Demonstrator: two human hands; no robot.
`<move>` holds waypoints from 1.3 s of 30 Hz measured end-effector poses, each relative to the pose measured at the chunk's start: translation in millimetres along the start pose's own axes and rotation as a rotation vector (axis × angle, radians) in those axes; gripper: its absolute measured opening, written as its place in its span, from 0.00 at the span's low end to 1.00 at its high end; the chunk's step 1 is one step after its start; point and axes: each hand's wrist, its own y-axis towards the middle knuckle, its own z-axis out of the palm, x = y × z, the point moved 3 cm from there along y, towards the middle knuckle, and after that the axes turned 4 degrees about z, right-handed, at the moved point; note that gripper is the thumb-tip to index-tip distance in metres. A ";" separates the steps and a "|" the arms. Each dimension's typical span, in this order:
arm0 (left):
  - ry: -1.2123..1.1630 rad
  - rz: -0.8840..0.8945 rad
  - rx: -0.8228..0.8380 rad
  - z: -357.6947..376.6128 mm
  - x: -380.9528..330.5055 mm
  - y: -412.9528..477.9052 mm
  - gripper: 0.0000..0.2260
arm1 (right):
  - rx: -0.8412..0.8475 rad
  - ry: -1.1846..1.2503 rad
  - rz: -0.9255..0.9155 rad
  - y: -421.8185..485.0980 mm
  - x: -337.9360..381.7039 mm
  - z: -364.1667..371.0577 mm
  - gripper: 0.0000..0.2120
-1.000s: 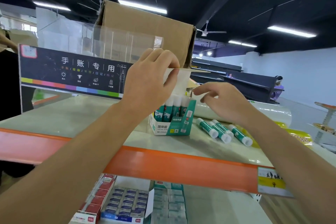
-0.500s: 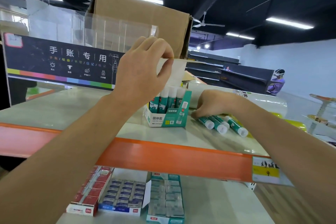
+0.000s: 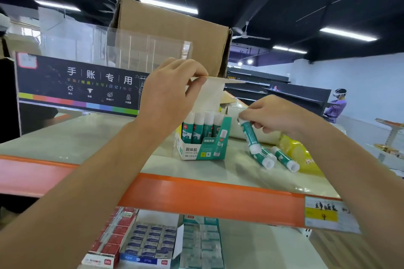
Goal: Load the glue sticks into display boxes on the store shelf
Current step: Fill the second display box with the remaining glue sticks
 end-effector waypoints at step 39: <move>0.073 0.129 -0.115 -0.6 8.0 -1.2 0.06 | -0.175 0.097 -0.475 -34.7 63.7 50.2 0.04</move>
